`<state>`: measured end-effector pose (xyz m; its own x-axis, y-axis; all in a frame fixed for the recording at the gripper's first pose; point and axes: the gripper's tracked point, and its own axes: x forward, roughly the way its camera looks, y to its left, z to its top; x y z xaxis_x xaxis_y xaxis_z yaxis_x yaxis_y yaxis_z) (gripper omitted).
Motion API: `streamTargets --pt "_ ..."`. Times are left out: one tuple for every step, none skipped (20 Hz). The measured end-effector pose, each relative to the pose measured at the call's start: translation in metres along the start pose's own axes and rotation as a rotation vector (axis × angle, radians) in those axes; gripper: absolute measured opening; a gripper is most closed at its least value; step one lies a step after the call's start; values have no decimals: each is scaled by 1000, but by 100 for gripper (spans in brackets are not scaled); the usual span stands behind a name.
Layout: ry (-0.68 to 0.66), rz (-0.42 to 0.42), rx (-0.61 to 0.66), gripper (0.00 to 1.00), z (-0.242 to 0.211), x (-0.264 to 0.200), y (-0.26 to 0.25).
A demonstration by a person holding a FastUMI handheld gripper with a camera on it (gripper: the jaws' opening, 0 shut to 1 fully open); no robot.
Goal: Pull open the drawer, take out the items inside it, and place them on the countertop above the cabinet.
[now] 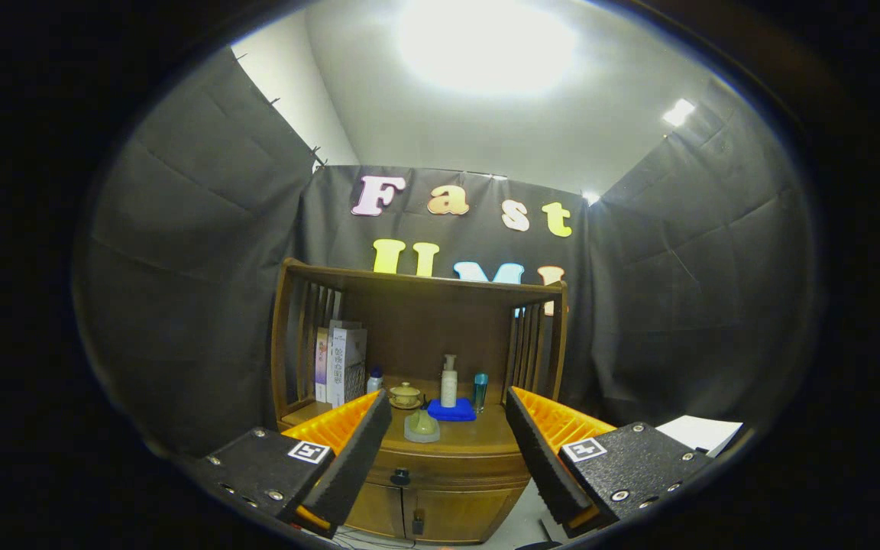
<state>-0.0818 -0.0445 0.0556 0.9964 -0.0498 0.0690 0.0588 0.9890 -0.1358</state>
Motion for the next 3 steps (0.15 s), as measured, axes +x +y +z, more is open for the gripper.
streamTargets --pt "6 -1 -3 94 -2 1 0" --pt "14 0 -10 94 -5 1 1" --pt "20 1 -18 94 -7 3 1"
